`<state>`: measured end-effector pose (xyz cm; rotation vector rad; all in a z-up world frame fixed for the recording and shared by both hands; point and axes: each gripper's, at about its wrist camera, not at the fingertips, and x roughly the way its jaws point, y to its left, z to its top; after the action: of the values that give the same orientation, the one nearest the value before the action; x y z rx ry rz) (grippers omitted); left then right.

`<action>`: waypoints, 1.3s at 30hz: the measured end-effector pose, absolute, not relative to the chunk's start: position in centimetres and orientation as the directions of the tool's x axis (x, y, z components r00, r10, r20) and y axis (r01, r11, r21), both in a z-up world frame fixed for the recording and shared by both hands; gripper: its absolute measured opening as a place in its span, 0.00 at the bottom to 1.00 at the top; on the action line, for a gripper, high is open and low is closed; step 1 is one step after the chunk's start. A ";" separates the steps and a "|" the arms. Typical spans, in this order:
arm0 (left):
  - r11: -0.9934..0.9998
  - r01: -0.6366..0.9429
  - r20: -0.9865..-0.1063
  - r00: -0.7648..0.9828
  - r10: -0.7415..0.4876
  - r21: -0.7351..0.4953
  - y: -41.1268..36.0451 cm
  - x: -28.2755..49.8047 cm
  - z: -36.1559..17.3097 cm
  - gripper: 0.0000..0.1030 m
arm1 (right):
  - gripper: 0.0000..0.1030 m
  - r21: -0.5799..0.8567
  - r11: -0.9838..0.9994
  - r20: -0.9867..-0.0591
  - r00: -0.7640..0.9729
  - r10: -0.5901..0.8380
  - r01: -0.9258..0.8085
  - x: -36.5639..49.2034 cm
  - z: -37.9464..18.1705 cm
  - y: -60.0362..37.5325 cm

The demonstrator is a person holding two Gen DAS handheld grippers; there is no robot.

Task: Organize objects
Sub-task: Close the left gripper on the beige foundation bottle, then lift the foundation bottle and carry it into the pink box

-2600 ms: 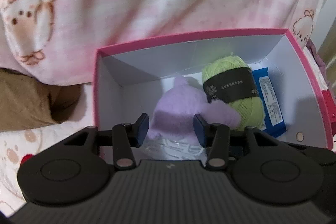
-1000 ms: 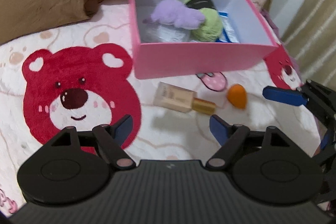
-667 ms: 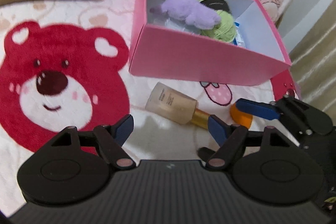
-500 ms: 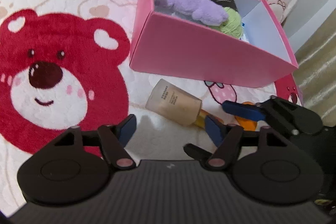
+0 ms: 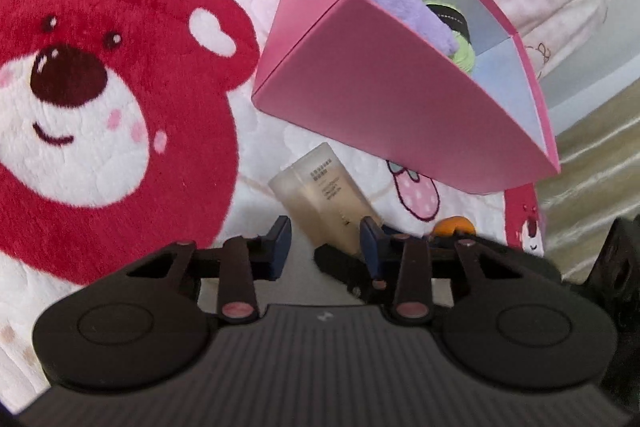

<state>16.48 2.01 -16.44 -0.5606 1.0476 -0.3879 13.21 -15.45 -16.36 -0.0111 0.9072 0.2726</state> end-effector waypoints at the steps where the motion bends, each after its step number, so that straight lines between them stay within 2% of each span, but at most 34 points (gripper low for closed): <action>1: 0.799 0.039 -0.703 0.452 -0.549 -0.599 1.9 16.4 -16.3 0.35 | 0.40 0.131 0.967 -0.778 0.582 0.237 -0.218 13.0 -16.4 -15.5; 5: 0.807 0.053 -0.708 0.449 -0.546 -0.589 1.8 15.6 -15.8 0.35 | 0.40 0.226 0.964 -0.778 0.569 0.267 -0.142 12.0 -16.7 -15.2; 7: 0.833 0.066 -0.730 0.449 -0.516 -0.549 1.7 15.1 -15.5 0.35 | 0.37 0.263 0.957 -0.780 0.558 0.285 -0.121 11.3 -16.7 -14.6; 14: 0.842 0.069 -0.748 0.425 -0.510 -0.535 1.9 14.5 -15.9 0.35 | 0.37 0.206 0.969 -0.790 0.561 0.246 -0.135 10.6 -17.0 -13.0; 19: 0.806 0.036 -0.724 0.418 -0.549 -0.590 2.7 14.8 -16.7 0.36 | 0.52 0.108 0.977 -0.793 0.576 0.198 -0.186 11.0 -17.2 -11.9; 23: 0.799 0.030 -0.718 0.421 -0.555 -0.601 2.9 14.9 -16.9 0.38 | 0.55 0.147 0.979 -0.789 0.581 0.201 -0.139 11.8 -17.9 -12.4; 26: 0.803 0.043 -0.715 0.429 -0.552 -0.594 2.7 14.9 -16.9 0.38 | 0.52 0.145 0.980 -0.781 0.591 0.200 -0.140 11.8 -17.9 -12.4; 27: 0.799 0.041 -0.713 0.427 -0.556 -0.599 2.8 14.9 -17.0 0.37 | 0.44 0.144 0.979 -0.780 0.592 0.204 -0.147 11.7 -17.9 -12.3; 28: 0.796 0.045 -0.709 0.428 -0.561 -0.603 2.8 14.9 -17.0 0.36 | 0.42 0.147 0.978 -0.780 0.591 0.208 -0.151 11.6 -17.8 -12.2; 36: 0.826 0.082 -0.724 0.439 -0.532 -0.557 2.1 14.6 -16.9 0.38 | 0.40 0.221 0.972 -0.763 0.608 0.220 -0.076 11.8 -18.3 -13.4; 39: 0.825 0.105 -0.712 0.451 -0.537 -0.556 2.1 14.3 -16.7 0.36 | 0.40 0.220 0.973 -0.757 0.617 0.217 -0.072 11.4 -18.1 -13.1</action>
<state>14.29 2.14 -16.68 -0.4734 1.0340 -0.4151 11.40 -13.12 -18.15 0.1745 0.8918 0.1668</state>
